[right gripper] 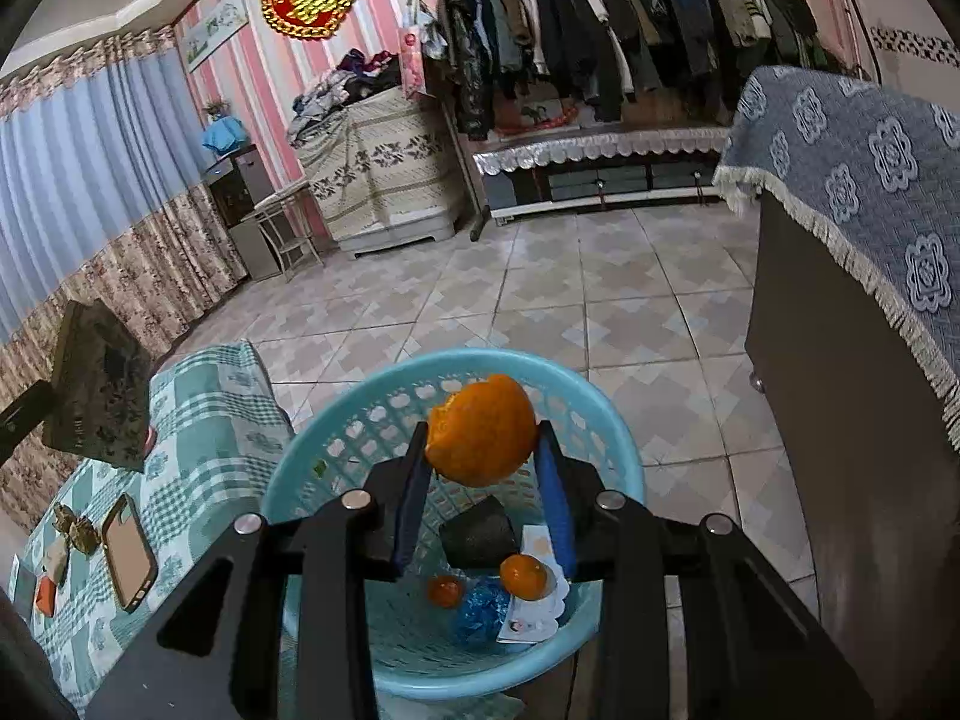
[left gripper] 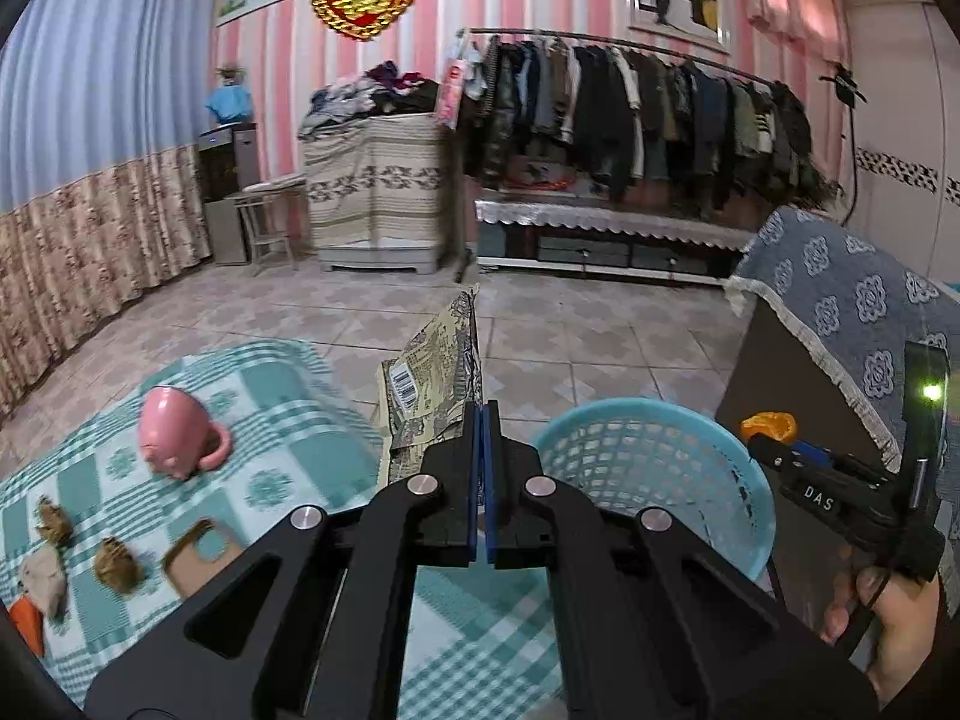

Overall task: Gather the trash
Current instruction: 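Carry wrapper and orange over the blue basket and release both into it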

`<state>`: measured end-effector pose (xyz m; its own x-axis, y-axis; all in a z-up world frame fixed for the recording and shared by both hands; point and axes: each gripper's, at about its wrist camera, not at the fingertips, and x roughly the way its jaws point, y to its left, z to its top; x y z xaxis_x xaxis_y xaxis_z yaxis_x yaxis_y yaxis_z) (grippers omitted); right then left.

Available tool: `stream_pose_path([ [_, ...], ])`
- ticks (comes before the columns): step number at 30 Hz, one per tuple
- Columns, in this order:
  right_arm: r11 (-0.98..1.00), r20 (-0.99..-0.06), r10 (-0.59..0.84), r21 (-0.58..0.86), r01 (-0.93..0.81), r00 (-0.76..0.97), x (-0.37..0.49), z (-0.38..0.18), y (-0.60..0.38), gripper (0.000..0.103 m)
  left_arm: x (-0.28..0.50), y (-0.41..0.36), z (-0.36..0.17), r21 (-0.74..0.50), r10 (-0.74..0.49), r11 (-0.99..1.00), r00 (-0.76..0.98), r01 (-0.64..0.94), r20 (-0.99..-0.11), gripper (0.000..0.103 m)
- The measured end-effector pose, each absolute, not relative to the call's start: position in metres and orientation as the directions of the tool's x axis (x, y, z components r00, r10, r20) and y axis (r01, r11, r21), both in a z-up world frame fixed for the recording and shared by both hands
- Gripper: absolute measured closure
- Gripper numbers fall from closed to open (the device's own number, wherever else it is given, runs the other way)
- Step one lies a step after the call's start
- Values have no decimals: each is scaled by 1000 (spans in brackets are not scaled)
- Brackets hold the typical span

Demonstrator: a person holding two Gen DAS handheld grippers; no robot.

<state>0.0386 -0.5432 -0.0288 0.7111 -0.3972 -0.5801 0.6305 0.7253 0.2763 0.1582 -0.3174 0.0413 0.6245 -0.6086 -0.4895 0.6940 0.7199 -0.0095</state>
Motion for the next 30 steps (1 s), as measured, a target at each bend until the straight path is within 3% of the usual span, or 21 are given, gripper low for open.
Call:
stream_pose_path([
  [16,646,-581,-431,336,686,691,17,-44,-567,68,141,-409,-14,-12,-650,613,495,790,-577,103],
  [27,626,-582,-448,338,703,679,12,-46,-570,68,140,-419,-6,-101,-717,556,415,825,-560,103],
  [30,635,-579,-445,334,697,683,14,-46,-568,68,139,-419,-13,-64,-698,568,439,821,-565,103],
])
